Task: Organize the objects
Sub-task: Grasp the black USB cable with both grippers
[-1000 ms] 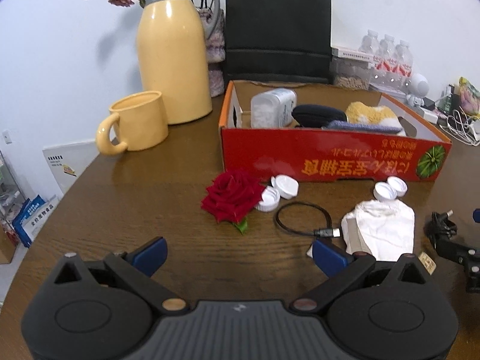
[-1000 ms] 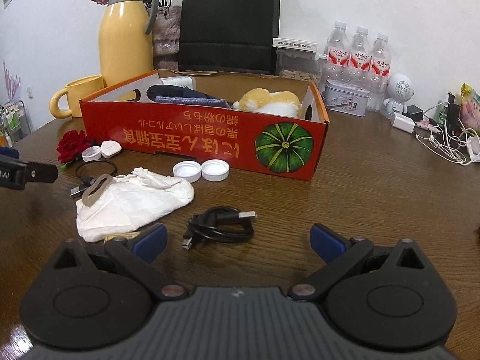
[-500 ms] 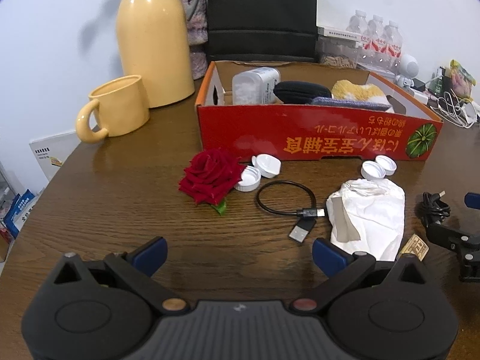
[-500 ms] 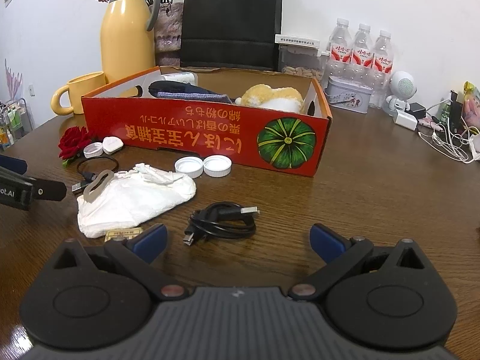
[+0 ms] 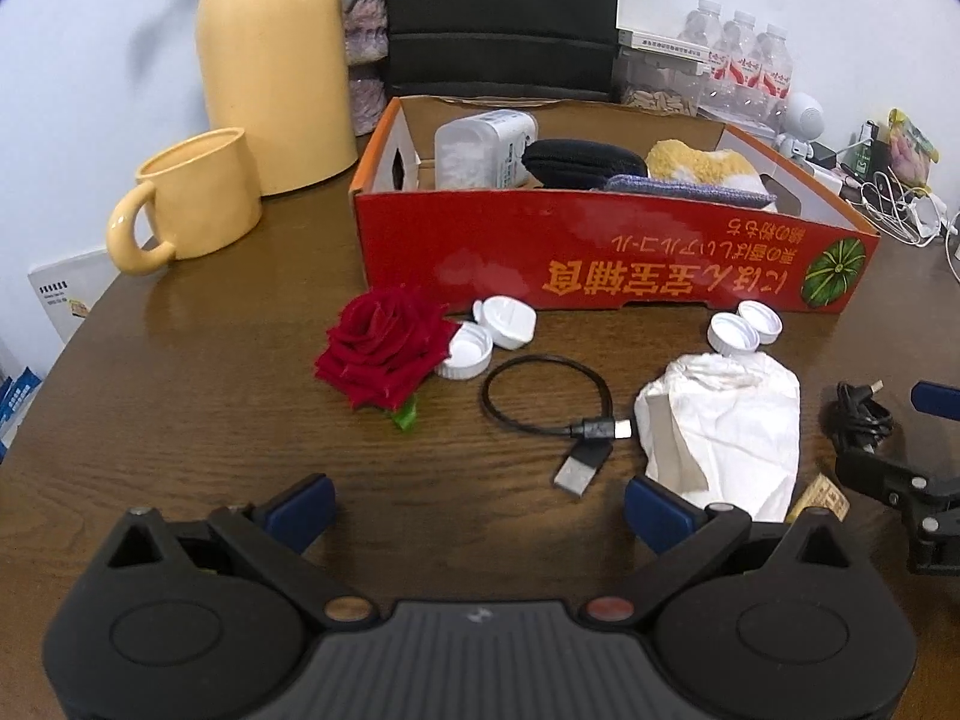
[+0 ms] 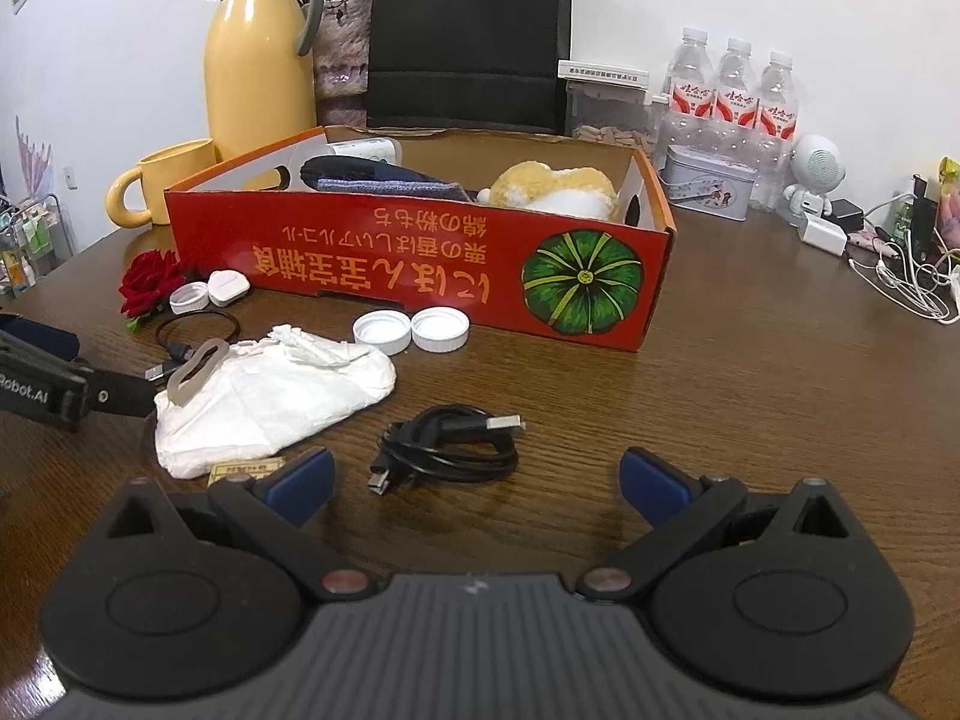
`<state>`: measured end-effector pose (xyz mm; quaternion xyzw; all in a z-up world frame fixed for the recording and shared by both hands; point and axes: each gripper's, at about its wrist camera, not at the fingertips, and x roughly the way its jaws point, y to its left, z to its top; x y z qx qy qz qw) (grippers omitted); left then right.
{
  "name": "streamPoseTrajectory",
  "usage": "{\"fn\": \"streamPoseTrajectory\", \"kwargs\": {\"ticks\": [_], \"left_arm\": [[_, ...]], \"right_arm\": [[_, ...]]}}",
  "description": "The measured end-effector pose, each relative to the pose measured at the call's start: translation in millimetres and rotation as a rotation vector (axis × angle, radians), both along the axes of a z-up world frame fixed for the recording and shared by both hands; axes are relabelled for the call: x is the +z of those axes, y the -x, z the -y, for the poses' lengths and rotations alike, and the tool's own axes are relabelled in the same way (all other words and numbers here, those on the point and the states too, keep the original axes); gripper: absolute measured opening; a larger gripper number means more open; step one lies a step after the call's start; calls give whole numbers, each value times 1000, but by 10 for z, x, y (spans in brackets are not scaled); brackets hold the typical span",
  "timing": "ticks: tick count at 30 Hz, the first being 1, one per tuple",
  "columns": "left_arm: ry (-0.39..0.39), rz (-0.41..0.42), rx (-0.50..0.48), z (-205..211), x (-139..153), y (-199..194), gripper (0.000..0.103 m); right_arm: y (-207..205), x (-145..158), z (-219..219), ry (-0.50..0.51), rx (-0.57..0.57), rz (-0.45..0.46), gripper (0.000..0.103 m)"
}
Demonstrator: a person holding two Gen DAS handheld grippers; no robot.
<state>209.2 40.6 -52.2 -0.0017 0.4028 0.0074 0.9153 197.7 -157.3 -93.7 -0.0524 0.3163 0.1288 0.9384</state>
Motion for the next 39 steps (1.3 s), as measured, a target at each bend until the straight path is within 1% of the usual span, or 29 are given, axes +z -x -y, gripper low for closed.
{"fn": "streamPoseTrajectory", "kwargs": {"ticks": [8, 11, 13, 14, 15, 16, 18, 19, 20, 21, 22, 23, 28, 39], "left_arm": [[-1, 0, -8, 91, -21, -180, 103], [-6, 7, -14, 133, -30, -238, 103], [-6, 10, -16, 150, -32, -268, 103], [-7, 14, -17, 158, -36, -278, 103], [-7, 19, -18, 164, -42, -280, 102], [-4, 28, -21, 169, -46, -275, 100], [-5, 47, -31, 187, -46, -257, 94], [-7, 57, -39, 201, -38, -243, 88], [-6, 67, -44, 214, -29, -226, 76], [-5, 77, -49, 226, -18, -206, 69], [-4, 88, -52, 241, -7, -185, 54], [-3, 92, -54, 252, -2, -174, 53], [4, 110, -60, 298, -9, -102, 51], [29, 159, -28, 237, 99, 43, 50]], "right_arm": [[-96, -5, -7, -20, 13, -9, 103], [-125, 3, -9, -36, 20, -5, 97], [-152, 4, -5, -47, 24, -7, 88], [-163, 0, -3, -52, 26, -9, 86], [-172, -3, -1, -58, 30, -14, 81], [-178, -6, 0, -65, 35, -18, 74], [-173, -4, 6, -79, 46, -18, 66], [-170, -3, 7, -82, 51, -17, 61], [-164, -2, 5, -83, 54, -17, 59], [-160, 0, 2, -84, 56, -15, 56], [-152, 1, 0, -88, 59, -15, 56], [-150, 3, 0, -89, 60, -15, 56], [-129, 16, 27, -104, 55, -5, 56], [-77, 60, 57, -108, 35, 37, 56]]}}
